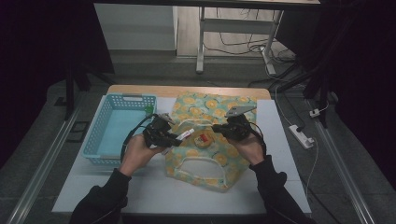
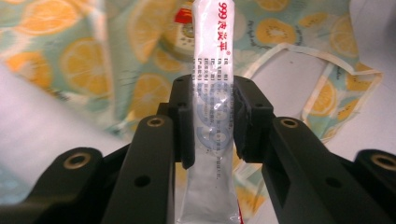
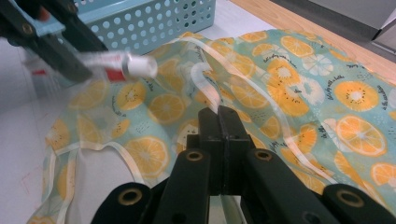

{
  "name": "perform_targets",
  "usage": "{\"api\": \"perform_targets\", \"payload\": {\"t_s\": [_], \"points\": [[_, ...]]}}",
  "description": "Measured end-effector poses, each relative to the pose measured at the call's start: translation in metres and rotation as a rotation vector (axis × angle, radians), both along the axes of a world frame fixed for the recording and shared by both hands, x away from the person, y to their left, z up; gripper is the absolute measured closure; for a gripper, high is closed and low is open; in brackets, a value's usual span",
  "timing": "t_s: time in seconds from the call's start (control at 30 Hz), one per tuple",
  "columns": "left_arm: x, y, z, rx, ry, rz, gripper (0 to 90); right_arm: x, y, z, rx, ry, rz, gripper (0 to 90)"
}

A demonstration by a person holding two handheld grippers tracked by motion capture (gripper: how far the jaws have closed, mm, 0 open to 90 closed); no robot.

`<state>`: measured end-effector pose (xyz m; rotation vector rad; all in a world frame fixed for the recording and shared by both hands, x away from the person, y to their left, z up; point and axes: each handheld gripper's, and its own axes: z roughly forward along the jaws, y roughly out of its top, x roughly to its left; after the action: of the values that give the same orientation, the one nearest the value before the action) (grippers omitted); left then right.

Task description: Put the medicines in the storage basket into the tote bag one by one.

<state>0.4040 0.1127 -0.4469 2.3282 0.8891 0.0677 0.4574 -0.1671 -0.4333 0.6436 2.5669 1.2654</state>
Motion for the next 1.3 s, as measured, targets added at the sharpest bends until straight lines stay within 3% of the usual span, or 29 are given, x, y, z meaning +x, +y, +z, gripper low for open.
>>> {"api": "perform_targets", "payload": {"t_s": [0.3, 0.57, 0.8, 1.3], "points": [[0.006, -0.026, -0.013, 0.013, 0.011, -0.031, 71.2, -0.004, 0.002, 0.005, 0.009, -0.015, 0.013, 90.0], [0.014, -0.035, -0.023, 0.036, 0.001, -0.01, 71.3, -0.007, 0.003, 0.007, 0.012, -0.016, 0.019, 90.0], [0.021, -0.041, -0.028, 0.031, -0.003, 0.02, 71.2, -0.007, 0.003, 0.007, 0.013, -0.015, 0.019, 90.0], [0.041, -0.055, -0.03, 0.039, -0.05, 0.071, 71.2, -0.008, 0.004, 0.008, 0.012, -0.02, 0.023, 90.0]]}}
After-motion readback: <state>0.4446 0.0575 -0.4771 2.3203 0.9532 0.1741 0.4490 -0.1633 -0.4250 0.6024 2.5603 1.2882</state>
